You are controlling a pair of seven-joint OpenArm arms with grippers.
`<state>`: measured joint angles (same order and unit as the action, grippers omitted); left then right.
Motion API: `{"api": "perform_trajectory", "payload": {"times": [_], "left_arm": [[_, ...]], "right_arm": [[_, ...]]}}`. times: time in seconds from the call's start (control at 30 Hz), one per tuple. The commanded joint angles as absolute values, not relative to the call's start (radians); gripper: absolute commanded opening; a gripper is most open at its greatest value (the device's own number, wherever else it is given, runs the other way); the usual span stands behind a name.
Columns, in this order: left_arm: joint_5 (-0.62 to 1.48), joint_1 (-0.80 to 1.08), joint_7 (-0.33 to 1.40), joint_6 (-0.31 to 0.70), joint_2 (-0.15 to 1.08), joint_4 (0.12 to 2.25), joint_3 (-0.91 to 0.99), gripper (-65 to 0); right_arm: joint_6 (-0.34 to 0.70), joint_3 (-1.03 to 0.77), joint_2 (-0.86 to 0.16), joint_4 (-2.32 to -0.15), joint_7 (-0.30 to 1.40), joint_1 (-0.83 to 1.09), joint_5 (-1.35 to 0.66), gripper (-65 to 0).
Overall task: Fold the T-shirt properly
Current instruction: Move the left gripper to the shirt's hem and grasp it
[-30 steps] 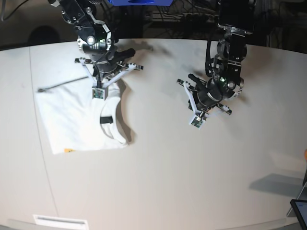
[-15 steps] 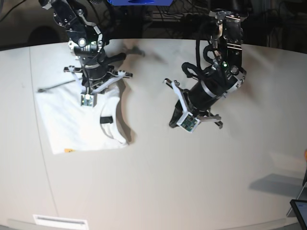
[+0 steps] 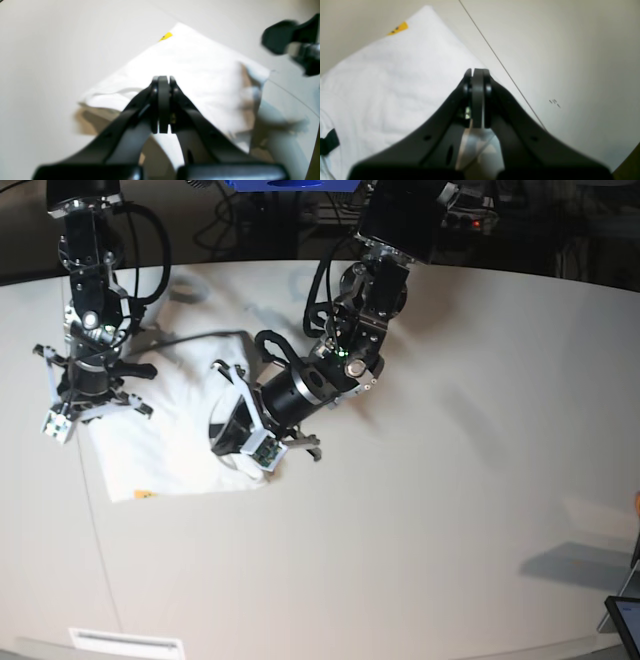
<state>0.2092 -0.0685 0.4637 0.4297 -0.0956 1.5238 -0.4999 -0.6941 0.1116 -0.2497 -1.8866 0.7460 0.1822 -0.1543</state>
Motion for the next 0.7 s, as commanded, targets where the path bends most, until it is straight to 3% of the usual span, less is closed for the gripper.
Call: {"api": "perform_trajectory", "payload": {"times": [0.0, 0.17, 0.5, 0.67], "left_arm": [[0.222, -0.085, 0.407, 0.432, -0.113, 1.511, -0.518, -65.0], [0.222, -0.085, 0.285, 0.43, -0.114, 1.461, -0.601, -65.0], [0.222, -0.085, 0.272, 0.426, -0.134, 1.363, -0.622, -65.0], [0.222, -0.082, 0.269, 0.289, -0.065, 1.333, -0.627, -65.0]], "right_arm": [[-0.664, 0.105, -0.259, -1.879, 0.725, 0.157, -0.143, -64.1], [-0.628, 0.113, -0.257, -1.788, 0.725, 0.13, -0.142, -64.1], [-0.627, 0.114, -0.255, -1.744, 0.691, 0.13, -0.142, -64.1], [-0.627, 0.114, -0.257, -1.744, 0.691, 0.131, -0.142, -64.1]]}}
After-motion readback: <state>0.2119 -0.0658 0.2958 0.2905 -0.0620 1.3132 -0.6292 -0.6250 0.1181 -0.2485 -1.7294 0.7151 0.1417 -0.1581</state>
